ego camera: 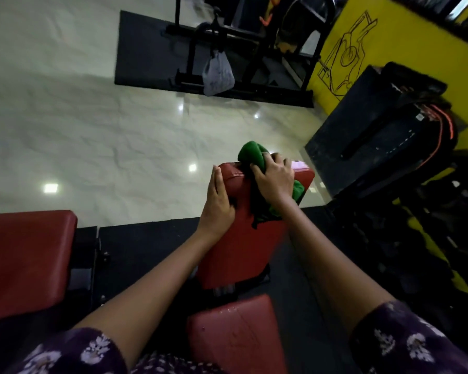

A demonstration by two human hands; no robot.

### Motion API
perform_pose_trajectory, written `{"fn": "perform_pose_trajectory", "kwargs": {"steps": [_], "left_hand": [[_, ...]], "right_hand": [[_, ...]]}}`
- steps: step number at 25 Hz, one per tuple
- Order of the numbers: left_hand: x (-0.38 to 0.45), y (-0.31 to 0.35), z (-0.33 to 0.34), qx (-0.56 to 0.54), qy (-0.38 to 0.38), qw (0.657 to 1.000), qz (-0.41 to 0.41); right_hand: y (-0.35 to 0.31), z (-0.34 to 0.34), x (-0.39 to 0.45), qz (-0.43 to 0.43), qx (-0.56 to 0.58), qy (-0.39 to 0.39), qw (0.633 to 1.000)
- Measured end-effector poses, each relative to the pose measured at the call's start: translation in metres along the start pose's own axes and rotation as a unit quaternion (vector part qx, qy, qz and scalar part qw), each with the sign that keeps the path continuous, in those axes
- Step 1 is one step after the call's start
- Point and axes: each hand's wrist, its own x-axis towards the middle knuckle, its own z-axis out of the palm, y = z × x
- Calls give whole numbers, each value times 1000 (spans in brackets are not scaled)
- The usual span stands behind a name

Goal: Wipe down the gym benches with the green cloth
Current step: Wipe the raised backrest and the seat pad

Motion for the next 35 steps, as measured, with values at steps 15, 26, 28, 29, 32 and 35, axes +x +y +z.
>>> {"fn": "perform_pose_trajectory", "kwargs": {"steps": [15,26,28,29,32,35], "left_hand": [[-10,-9,14,-64,-16,994,-85],[-54,-31,38,-33,-3,993,-110],[-60,-41,49,-11,24,992,-125],[-62,-43,54,-11,47,992,-113],[-71,-55,77,-21,118,992,-44],[-85,-77,95,-7,131,991,-26]], "right_hand": [[-21,-9,12,100,-57,7,993],[-21,22,-20,-171,13,156,973],[-5,33,-21,-295,-39,229,927],[1,33,-18,-346,-70,256,900],[-2,42,-17,-470,-148,263,830],[-18,63,-33,-516,-257,235,782]]}}
